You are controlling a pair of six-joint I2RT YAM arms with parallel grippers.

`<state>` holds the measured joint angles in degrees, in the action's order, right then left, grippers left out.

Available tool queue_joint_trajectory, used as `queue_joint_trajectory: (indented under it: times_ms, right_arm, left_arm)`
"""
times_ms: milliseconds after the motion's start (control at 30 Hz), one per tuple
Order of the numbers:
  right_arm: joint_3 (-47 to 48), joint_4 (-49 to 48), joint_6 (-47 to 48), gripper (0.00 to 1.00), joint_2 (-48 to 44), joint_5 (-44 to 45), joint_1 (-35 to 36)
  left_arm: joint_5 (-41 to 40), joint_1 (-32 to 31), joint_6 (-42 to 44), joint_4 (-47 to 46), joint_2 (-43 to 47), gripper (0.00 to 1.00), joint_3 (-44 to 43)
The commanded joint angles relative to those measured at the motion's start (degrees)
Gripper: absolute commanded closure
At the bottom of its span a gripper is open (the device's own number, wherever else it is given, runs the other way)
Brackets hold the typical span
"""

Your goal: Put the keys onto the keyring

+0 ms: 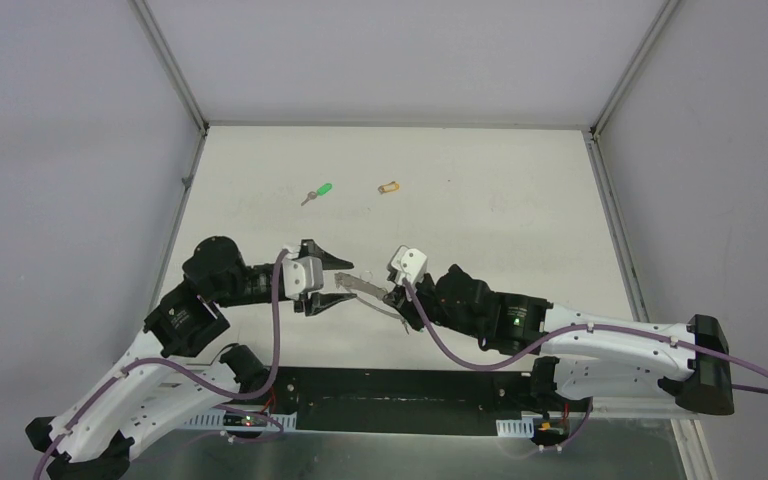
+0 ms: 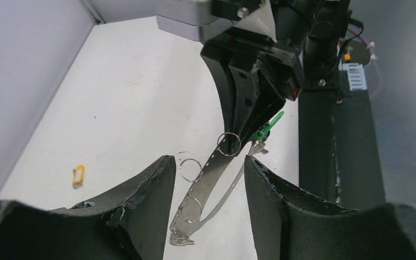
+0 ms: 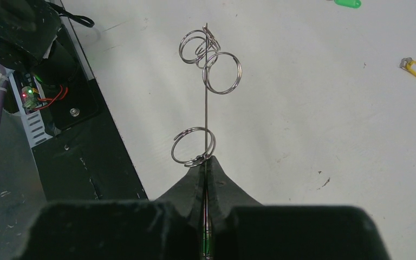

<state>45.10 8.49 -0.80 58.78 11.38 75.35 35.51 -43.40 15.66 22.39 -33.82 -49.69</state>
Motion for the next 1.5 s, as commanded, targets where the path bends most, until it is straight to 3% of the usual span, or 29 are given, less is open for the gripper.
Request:
queue_joint_trajectory:
  times_ms: [0,200,600,800,933,1100,1467]
  right_arm:
    - [3.0,-2.4,-3.6,1.00,-1.0,1.9,0.0]
    - [2.8,-2.5,-4.8,1.00,-1.1,2.5,-0.1]
    - [3.1,-3.0,-7.8,1.00,-0.3,5.4,-0.3]
    - [3.2,-3.0,-9.0,1.00,-0.3,6.0,-0.4]
    - [3.2,-3.0,-9.6,1.00,-0.2,6.0,-0.4]
    - [3.3,-3.0,-9.7,1.00,-0.3,5.9,-0.4]
    - [4.5,-1.9,-9.5,1.00,1.0,4.3,-0.3]
  left_arm:
    - [6.0,0.1,15.7,-3.6,0.5,0.50,1.6]
    - [5.8,-2.7,22.1,-3.7,-0.2,0.51,4.1]
    - [-7.3,-11.5,24.4,-4.4,-5.4,0.53,5.0]
    - [-19.9,-17.9,23.3,-8.2,-5.8,0.44,7.5]
    - [-28.7,-22.9,24.6,-9.9,-7.1,0.50,7.9]
    - [-33.0,-24.9,25.2,-12.1,-8.5,0.62,8.5]
    - [-39.5,-27.5,25.6,-13.9,-9.8,0.67,9.3]
